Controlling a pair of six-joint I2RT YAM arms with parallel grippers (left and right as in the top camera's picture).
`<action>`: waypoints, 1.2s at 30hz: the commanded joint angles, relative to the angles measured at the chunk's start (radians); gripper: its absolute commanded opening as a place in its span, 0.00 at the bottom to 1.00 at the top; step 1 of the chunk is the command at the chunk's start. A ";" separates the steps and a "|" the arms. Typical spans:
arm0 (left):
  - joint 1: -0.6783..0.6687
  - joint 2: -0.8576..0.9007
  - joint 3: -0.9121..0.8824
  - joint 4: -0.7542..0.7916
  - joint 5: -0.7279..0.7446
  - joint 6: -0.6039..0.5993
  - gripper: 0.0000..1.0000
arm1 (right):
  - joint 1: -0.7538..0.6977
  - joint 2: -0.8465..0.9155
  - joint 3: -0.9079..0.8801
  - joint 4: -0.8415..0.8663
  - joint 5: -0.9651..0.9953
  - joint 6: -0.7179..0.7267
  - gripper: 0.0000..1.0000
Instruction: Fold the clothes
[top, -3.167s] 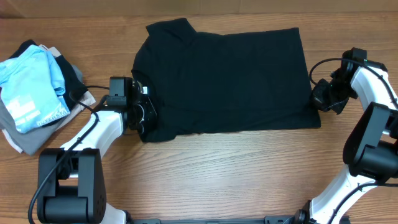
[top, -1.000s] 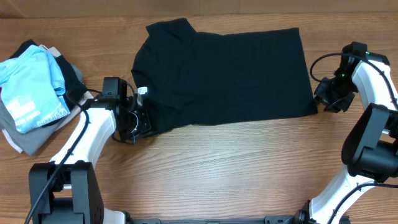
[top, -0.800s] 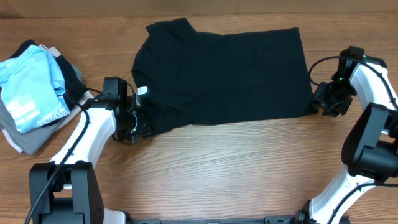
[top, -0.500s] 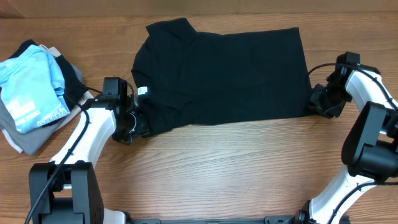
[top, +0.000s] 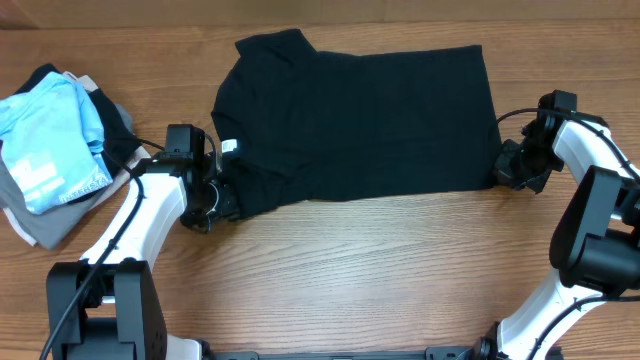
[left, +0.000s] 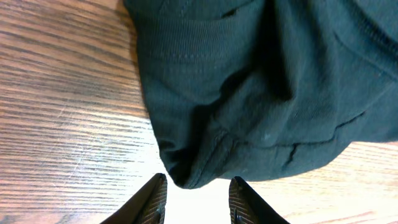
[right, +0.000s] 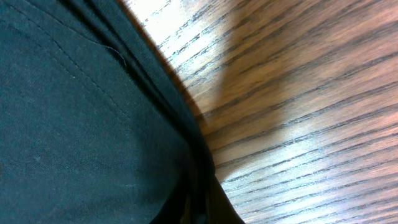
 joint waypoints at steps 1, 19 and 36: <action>-0.005 0.006 0.034 -0.014 -0.010 0.058 0.39 | 0.000 -0.017 -0.021 -0.003 0.006 -0.003 0.04; -0.031 0.006 0.022 0.068 0.042 0.091 0.32 | 0.000 -0.017 -0.021 -0.002 0.006 -0.004 0.04; -0.033 0.083 0.015 0.072 -0.001 0.086 0.30 | 0.000 -0.017 -0.021 -0.006 0.005 -0.003 0.04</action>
